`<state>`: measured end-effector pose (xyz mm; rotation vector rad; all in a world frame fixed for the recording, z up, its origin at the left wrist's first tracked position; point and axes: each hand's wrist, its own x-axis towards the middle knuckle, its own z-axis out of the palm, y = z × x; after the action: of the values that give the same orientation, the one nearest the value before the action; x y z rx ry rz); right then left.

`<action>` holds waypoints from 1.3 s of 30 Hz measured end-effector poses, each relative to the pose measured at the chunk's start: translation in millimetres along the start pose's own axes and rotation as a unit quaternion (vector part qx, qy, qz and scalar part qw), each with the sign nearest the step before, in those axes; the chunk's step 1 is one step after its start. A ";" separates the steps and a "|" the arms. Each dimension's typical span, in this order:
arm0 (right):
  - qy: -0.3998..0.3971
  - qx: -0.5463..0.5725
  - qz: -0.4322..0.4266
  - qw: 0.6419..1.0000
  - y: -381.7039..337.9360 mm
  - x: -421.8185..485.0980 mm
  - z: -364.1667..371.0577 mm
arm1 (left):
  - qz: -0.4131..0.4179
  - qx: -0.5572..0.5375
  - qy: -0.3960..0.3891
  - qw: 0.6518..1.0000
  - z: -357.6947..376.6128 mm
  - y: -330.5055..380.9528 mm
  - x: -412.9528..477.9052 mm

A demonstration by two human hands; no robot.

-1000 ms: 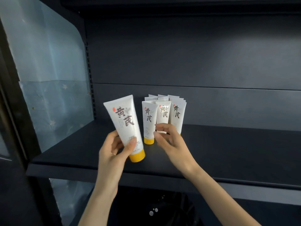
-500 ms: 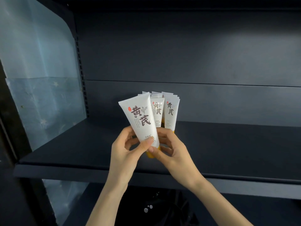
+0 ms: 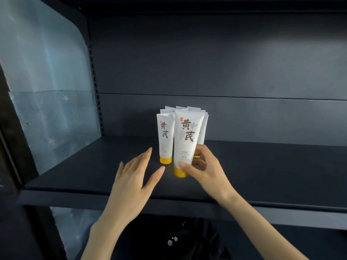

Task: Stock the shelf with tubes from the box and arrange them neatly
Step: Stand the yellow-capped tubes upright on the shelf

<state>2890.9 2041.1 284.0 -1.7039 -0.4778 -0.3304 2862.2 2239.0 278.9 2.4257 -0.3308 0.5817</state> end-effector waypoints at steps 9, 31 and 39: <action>0.056 -0.113 0.093 0.988 24.9 55.0 -18.8 | -0.036 0.179 -0.010 0.983 -9.4 -36.0 -7.2; 0.055 -0.166 0.114 0.978 50.6 81.9 3.4 | -0.043 0.140 -0.009 0.989 -9.4 -37.1 -15.6; 0.053 -0.183 0.131 0.973 44.5 80.1 2.6 | -0.034 0.115 -0.006 0.993 -17.8 -37.7 -19.9</action>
<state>2982.3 2047.8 282.9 -2.0674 -0.1113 -0.3285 2852.8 2281.3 262.9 2.6511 -0.1930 0.6022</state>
